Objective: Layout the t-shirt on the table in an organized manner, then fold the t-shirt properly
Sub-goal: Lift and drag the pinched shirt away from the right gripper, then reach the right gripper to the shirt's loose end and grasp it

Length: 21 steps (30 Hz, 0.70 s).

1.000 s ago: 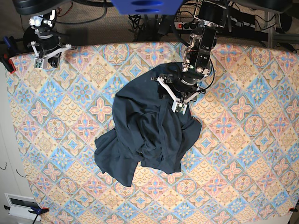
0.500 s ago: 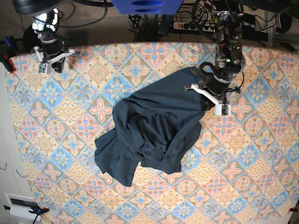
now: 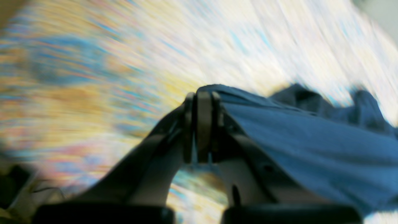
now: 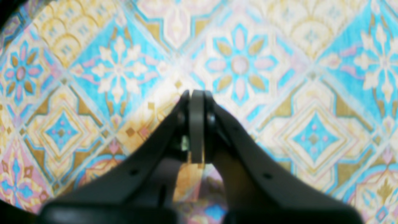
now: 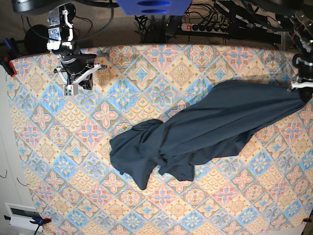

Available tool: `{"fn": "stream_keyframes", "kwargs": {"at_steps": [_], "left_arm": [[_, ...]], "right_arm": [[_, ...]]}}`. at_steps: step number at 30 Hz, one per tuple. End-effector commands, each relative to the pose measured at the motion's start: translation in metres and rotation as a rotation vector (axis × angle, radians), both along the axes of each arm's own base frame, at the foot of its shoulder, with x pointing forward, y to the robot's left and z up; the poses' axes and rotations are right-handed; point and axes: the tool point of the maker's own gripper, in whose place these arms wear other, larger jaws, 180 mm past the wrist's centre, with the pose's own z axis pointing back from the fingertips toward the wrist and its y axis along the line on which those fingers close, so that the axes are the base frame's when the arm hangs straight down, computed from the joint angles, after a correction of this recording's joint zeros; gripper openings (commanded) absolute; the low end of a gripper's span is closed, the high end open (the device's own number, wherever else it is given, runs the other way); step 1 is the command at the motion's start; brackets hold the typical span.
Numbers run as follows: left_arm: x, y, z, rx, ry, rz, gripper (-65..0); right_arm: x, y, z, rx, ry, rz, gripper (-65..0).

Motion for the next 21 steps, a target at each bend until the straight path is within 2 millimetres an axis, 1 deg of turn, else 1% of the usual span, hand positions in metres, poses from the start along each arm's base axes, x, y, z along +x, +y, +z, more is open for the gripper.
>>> {"fn": "stream_keyframes", "kwargs": {"at_steps": [1,3,5,7,9,10,12,15,17,18,21], "left_arm": [[-0.005,0.014,0.021,0.054,-0.042,0.033,-65.0],[-0.025,0.040,0.029,0.071,-0.059,0.122,-65.0],[-0.048,0.064,0.033,0.076,-0.068,0.215,-65.0],[-0.065,0.079,0.031,0.069,-0.064,0.276,-65.0],[-0.074,0.090,0.030,0.069,-0.059,0.309,-65.0],[-0.077,0.093,0.026,0.059,-0.051,0.322,-65.0],[-0.086,0.097,0.012,0.030,-0.020,0.339,-65.0],[-0.091,0.092,-0.007,-0.024,0.043,0.326,-65.0],[-0.086,0.083,-0.018,-0.066,0.087,0.295,-65.0],[-0.084,0.078,-0.024,-0.086,0.109,0.279,-65.0],[-0.076,0.064,-0.038,-0.126,0.155,0.231,-65.0]], "right_arm": [[0.010,0.003,0.012,0.004,-0.047,0.013,-64.6],[0.014,0.004,0.014,0.005,-0.056,0.017,-63.9],[0.019,0.008,0.017,0.010,-0.068,0.024,-61.7],[0.025,0.014,0.020,0.018,-0.081,0.039,-59.3],[0.028,0.021,0.022,0.026,-0.088,0.057,-56.6],[0.030,0.027,0.023,0.032,-0.093,0.071,-54.8],[0.034,0.040,0.025,0.046,-0.103,0.102,-51.6],[0.043,0.063,0.031,0.068,-0.126,0.163,-48.2],[0.048,0.078,0.035,0.079,-0.139,0.202,-47.3],[0.054,0.086,0.039,0.085,-0.156,0.224,-47.0],[0.079,0.109,0.061,0.092,-0.231,0.289,-46.9]]}}
